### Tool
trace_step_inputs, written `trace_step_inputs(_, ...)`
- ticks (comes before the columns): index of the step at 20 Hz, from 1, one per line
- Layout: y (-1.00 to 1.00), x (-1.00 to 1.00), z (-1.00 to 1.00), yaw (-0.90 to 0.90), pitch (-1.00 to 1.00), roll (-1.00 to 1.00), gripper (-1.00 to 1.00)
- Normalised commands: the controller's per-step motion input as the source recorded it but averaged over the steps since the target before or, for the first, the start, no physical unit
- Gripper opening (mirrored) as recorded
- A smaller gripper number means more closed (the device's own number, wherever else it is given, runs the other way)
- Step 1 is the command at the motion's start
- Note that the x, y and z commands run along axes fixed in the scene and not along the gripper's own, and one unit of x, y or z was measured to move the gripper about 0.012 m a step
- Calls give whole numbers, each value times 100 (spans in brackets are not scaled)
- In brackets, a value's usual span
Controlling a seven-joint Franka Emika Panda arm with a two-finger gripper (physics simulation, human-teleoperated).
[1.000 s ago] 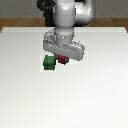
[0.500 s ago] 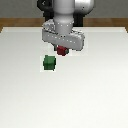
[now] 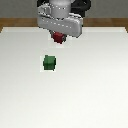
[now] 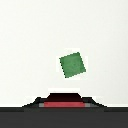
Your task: Place the red cube on top of the green cube.
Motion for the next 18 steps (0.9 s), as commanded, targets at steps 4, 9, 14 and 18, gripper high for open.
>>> trace_step_inputs(4,-75,0,0,0,0,0,-100)
trace_step_inputs(9,0,20,0,0,0,0,-100)
trace_step_inputs(14,0,40,0,0,0,0,-100)
trace_step_inputs(18,0,0,0,0,0,0,-100)
